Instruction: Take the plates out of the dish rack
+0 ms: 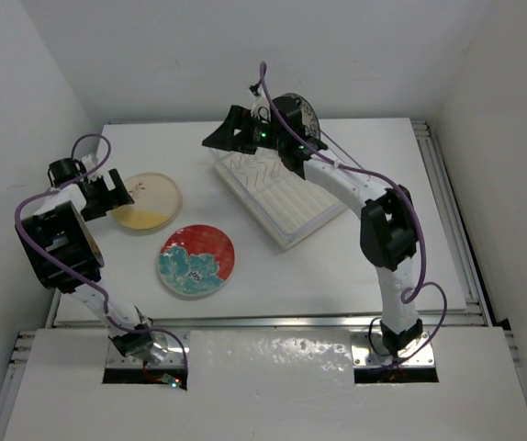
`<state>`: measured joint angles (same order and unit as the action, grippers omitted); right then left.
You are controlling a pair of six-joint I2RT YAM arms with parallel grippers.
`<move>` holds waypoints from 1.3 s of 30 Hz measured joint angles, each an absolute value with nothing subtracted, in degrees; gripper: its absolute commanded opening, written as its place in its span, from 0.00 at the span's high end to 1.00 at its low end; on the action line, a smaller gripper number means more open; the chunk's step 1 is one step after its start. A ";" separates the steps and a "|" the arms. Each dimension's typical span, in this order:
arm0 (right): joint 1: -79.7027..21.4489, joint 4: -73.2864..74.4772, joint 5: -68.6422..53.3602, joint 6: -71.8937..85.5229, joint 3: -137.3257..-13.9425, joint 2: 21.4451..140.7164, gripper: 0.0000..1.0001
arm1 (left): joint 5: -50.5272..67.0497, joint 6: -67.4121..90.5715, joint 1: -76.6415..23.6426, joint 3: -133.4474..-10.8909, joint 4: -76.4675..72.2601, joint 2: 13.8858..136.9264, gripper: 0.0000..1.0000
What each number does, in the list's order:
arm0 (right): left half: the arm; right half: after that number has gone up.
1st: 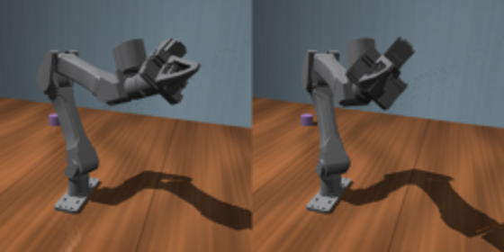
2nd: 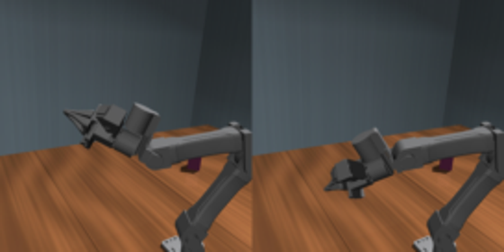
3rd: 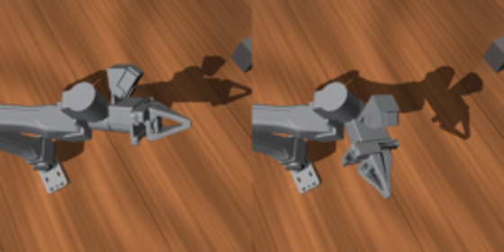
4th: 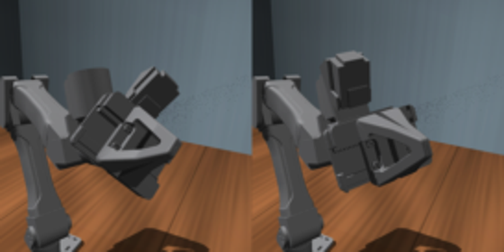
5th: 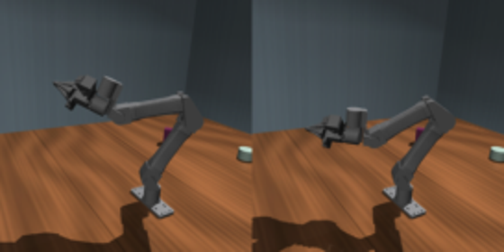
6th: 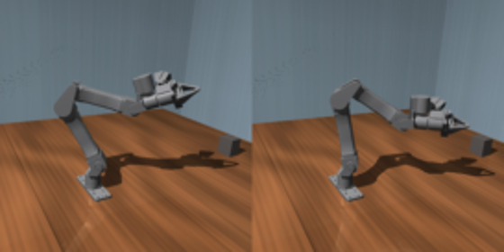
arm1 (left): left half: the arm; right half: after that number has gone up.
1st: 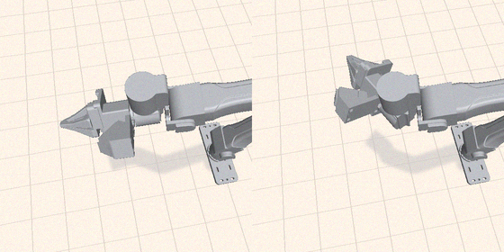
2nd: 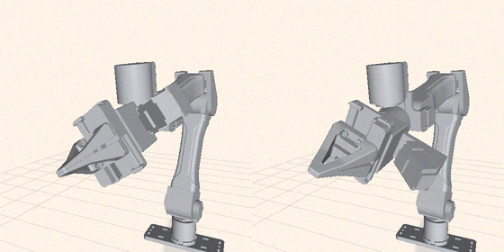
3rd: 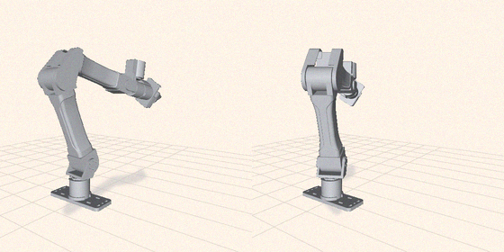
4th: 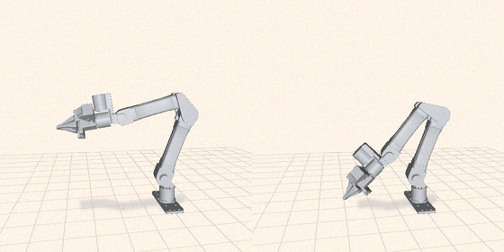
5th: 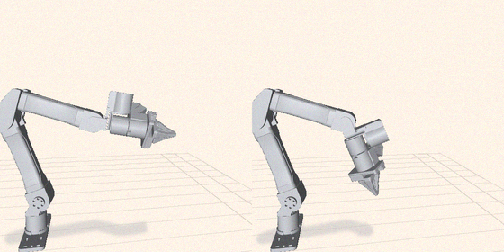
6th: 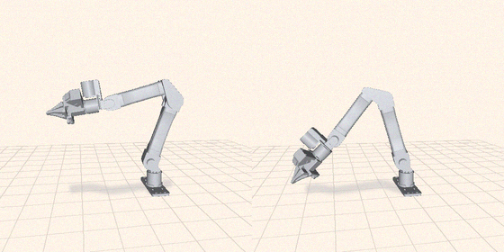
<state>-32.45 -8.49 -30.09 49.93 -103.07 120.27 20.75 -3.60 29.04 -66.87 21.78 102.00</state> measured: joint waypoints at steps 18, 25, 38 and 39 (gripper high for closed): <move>-22.55 22.50 -11.29 25.65 -109.06 113.12 0.30 | 21.32 -6.39 28.21 -74.17 26.17 96.38 0.00; -11.75 27.57 3.49 14.13 -110.87 112.92 0.21 | 22.28 -6.39 28.21 -74.28 27.44 94.72 0.00; -12.34 23.38 -1.89 10.48 -110.43 122.76 0.49 | 21.54 -7.53 28.21 -74.24 30.02 92.07 0.00; -12.34 22.98 -1.89 10.41 -109.78 122.76 0.49 | 21.52 -7.53 28.21 -74.24 30.02 91.88 0.00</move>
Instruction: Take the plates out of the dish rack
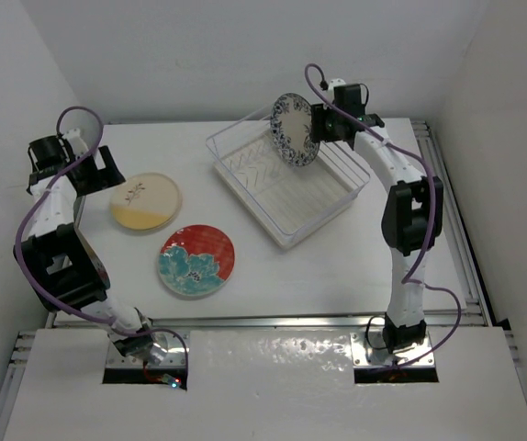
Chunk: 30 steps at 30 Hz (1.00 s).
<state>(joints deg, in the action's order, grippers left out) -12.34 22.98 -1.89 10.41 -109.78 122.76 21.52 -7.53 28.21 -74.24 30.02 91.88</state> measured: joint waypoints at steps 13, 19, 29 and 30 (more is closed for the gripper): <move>-12.40 20.91 -4.01 7.40 -109.97 123.31 1.00 | 20.58 -8.08 28.21 -74.15 30.02 91.59 0.00; -13.10 19.31 -2.85 7.07 -107.46 121.36 1.00 | 20.14 -8.80 28.21 -74.15 30.04 91.59 0.00; -13.43 19.09 2.85 9.02 -102.56 112.77 1.00 | 20.40 -9.28 28.21 -74.15 30.15 90.45 0.00; -13.41 18.68 3.27 9.15 -102.54 111.61 1.00 | 20.49 -9.32 28.21 -74.15 30.15 90.08 0.00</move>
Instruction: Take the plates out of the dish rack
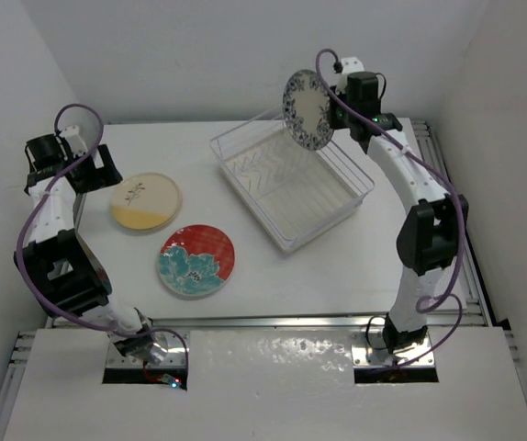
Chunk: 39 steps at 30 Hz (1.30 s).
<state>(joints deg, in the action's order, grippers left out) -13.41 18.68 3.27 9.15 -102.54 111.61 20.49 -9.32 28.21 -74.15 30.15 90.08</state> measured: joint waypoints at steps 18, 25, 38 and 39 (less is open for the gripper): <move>-17.58 16.12 -0.91 13.89 -105.73 105.08 1.00 | 21.41 -10.68 28.49 -74.15 30.79 88.33 0.00; -32.47 15.57 -14.15 27.53 -96.33 96.42 1.00 | 20.27 -10.68 28.56 -73.10 32.21 84.40 0.00; -49.12 10.61 -22.59 46.57 -72.58 98.35 1.00 | 20.38 -12.03 28.58 -69.69 37.56 76.36 0.00; -49.28 9.98 -22.22 47.59 -71.16 98.50 1.00 | 20.64 -12.01 28.58 -69.25 37.82 76.16 0.00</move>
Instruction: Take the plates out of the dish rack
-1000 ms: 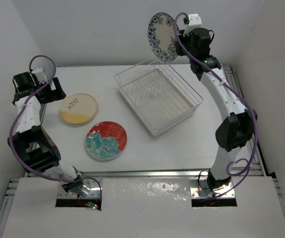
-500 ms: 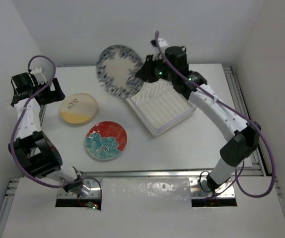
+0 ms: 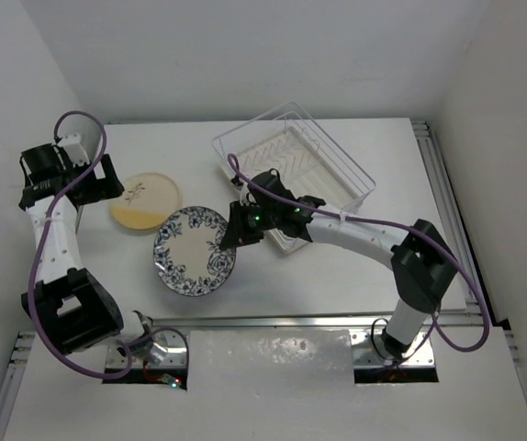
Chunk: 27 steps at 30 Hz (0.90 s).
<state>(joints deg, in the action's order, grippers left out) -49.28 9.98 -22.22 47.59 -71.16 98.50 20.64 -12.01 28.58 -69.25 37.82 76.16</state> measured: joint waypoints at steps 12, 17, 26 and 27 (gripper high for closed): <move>-49.32 -1.10 -20.12 54.50 -68.51 107.18 1.00 | 24.12 -11.99 28.58 -68.36 39.62 74.65 0.00; -49.32 -0.78 -18.92 55.29 -68.51 110.83 1.00 | 24.64 -11.99 28.58 -68.38 39.72 74.56 0.00; -49.28 -0.34 -19.14 55.77 -69.65 112.46 0.44 | 24.84 -12.62 28.58 -68.38 40.16 74.98 0.00; -49.25 0.62 -19.33 55.24 -70.43 112.95 0.37 | 24.86 -12.78 28.58 -68.38 40.16 75.18 0.00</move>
<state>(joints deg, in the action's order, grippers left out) -49.25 0.62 -19.33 55.24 -70.43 112.95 24.86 -12.78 28.58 -68.38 40.16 75.18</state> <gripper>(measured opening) 0.537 0.997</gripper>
